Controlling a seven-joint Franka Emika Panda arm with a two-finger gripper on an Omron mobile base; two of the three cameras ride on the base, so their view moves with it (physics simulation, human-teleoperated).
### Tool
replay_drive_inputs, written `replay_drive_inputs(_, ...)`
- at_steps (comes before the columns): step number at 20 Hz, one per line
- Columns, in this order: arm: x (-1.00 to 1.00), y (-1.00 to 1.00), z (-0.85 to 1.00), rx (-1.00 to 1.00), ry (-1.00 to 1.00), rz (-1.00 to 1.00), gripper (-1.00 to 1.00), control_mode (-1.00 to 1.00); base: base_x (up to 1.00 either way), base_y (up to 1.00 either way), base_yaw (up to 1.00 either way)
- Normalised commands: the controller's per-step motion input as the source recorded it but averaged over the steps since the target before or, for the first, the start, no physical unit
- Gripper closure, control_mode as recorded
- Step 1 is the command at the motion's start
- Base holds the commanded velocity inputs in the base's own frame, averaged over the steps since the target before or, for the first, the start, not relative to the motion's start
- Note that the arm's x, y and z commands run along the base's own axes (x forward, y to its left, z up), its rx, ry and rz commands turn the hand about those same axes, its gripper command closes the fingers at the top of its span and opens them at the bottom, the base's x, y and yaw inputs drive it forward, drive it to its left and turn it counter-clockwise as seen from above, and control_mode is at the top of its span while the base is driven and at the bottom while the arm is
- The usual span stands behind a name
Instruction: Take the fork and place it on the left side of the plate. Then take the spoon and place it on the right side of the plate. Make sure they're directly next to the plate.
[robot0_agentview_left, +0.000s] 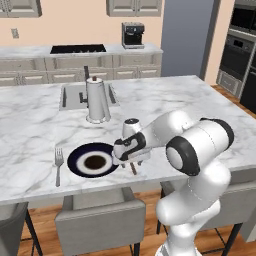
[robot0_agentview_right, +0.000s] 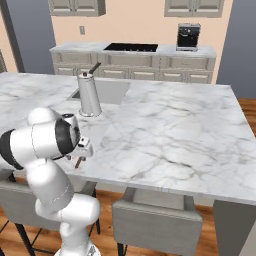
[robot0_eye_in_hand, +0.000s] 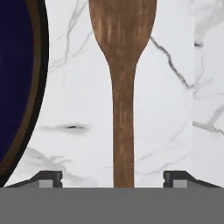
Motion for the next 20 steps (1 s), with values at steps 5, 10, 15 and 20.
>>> replay_drive_inputs(5, -0.46, -0.03, 0.79, 0.00, 0.00, -0.01, -1.00, -1.00, 0.00, 0.00, 0.00)
replay_drive_inputs(10, -0.50, -0.13, 0.92, 0.00, 0.00, -0.01, -1.00, -1.00, 0.00, 0.00, 0.00)
replay_drive_inputs(15, -0.51, -0.07, 1.00, 0.00, 0.00, 0.00, -1.00, -1.00, 0.00, 0.00, 0.00)
replay_drive_inputs(20, -0.63, -0.17, 0.92, 0.00, 0.00, 0.00, -1.00, -1.00, 0.00, 0.00, 0.00)
